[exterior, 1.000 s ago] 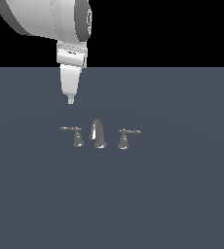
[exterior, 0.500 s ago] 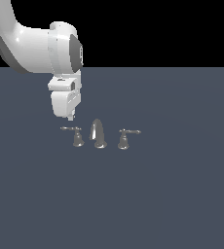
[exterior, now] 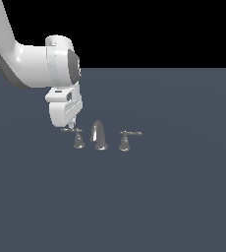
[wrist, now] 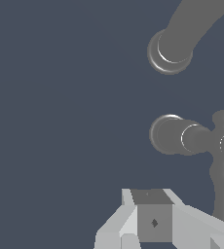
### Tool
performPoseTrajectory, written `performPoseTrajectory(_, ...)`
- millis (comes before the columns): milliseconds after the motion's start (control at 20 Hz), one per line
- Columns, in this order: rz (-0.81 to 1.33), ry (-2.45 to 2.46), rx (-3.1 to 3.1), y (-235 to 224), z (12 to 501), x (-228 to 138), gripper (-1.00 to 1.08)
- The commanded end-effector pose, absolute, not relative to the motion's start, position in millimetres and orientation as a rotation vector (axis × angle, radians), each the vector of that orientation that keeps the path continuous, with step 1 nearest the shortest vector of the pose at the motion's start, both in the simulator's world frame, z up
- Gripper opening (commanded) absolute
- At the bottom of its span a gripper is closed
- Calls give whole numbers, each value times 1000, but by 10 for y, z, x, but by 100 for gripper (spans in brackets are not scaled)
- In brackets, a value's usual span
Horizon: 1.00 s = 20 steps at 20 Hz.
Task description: Turn on the faucet by rotating a designated handle.
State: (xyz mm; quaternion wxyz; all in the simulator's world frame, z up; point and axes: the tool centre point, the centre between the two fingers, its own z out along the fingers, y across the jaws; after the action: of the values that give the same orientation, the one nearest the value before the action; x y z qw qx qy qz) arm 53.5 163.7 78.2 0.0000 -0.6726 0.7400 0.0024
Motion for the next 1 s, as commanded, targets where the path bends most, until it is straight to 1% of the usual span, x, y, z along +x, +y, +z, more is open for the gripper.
performPoseTrajectory(0, 0, 2332, -2105, 1637, 767, 544, -100)
performPoseTrajectory(200, 1, 2331, -2107, 1638, 767, 541, -100)
performPoseTrajectory(750, 0, 2332, -2106, 1857, 766, 200, -100)
performPoseTrajectory(850, -14, 2340, -2093, 1770, 769, 272, -100)
performPoseTrajectory(950, -12, 2339, -2094, 1770, 769, 211, -100)
